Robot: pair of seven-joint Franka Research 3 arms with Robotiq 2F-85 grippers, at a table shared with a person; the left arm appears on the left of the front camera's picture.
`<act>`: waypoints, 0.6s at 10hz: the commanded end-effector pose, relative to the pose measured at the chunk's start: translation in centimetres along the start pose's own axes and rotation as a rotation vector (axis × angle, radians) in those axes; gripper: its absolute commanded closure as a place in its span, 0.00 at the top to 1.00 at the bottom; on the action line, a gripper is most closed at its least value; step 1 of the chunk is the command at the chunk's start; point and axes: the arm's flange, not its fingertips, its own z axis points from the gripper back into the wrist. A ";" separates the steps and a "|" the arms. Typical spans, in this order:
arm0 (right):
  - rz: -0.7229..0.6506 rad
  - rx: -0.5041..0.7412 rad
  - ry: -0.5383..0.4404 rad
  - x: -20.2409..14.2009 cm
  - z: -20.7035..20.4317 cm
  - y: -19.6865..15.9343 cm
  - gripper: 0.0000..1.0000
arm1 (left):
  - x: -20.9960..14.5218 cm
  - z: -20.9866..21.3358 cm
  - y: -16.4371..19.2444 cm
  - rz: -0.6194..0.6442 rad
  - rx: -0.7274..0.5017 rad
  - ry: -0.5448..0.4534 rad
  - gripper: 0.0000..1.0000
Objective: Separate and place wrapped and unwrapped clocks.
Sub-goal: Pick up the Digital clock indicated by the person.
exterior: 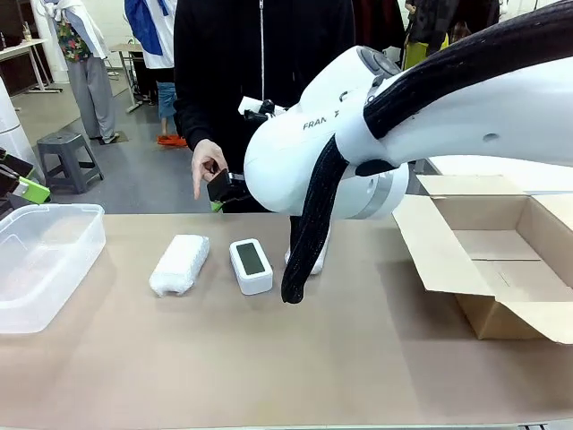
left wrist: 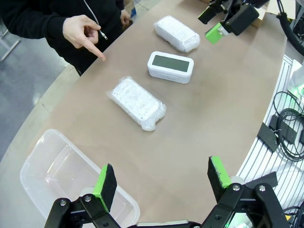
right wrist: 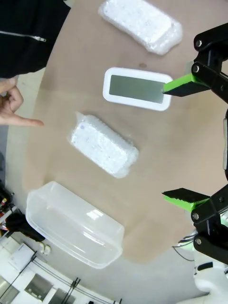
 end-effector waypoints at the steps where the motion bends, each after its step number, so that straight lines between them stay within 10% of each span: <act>1: 0.008 0.007 0.014 -0.2 0.5 -0.4 1.00 | -0.1 0.0 0.1 -0.001 -0.009 -0.011 1.00; 6: -0.349 -0.260 0.285 7.2 -7.8 11.1 1.00 | -0.1 0.0 0.1 -0.001 -0.009 -0.011 1.00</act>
